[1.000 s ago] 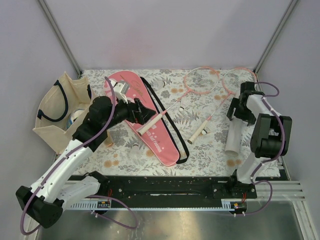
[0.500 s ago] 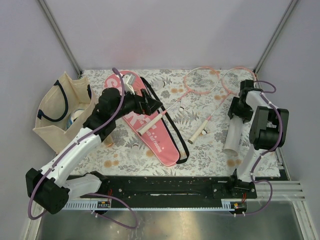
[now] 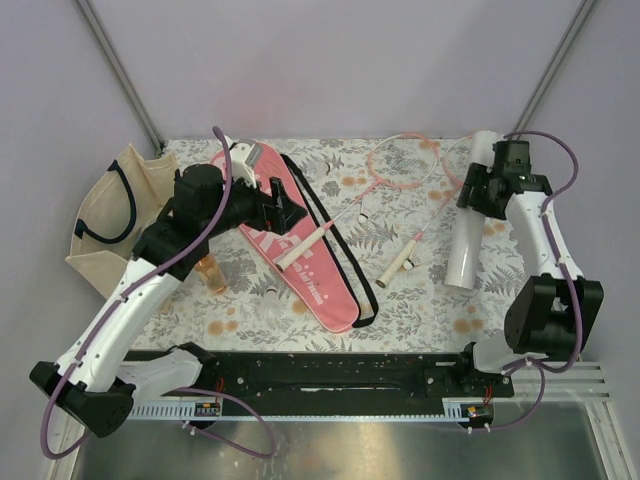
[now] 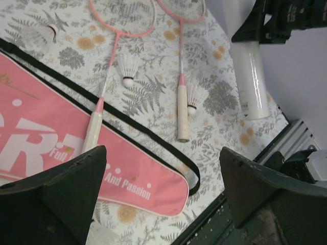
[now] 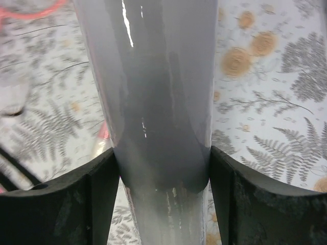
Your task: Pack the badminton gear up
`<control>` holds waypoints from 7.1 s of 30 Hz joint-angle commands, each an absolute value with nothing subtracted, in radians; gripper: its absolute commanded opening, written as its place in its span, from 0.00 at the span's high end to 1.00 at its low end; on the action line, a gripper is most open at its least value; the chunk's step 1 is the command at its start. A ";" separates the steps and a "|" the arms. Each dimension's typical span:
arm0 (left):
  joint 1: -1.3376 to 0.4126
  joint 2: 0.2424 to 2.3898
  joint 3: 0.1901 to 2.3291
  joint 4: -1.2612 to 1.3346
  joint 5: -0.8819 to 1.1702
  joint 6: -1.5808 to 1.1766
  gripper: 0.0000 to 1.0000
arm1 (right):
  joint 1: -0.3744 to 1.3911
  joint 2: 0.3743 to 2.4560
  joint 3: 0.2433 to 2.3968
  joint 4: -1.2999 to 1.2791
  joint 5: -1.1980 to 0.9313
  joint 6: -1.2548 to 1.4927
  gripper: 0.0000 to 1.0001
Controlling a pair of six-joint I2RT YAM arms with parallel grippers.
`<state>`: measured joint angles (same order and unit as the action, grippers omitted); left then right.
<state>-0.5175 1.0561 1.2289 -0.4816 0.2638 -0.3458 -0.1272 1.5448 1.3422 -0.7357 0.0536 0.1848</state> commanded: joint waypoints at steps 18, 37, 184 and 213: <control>-0.518 1.175 1.626 -0.822 0.414 -0.303 0.24 | 0.630 1.203 1.252 -0.712 -0.368 -0.109 0.43; -0.514 1.206 1.614 -0.786 0.547 -0.465 0.43 | 0.661 1.008 1.081 -0.591 -0.615 -0.152 0.44; -0.865 1.312 1.006 0.170 0.643 -0.568 0.48 | 0.660 0.500 0.410 0.454 0.089 0.715 0.23; -0.637 0.876 1.009 -0.400 0.491 -0.207 0.54 | 0.238 0.905 0.713 -0.337 -0.110 0.405 0.18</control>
<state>-0.6384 0.9257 0.9550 -0.3614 0.4797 -0.3088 0.4061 0.8280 0.6327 -0.2623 0.0830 0.4652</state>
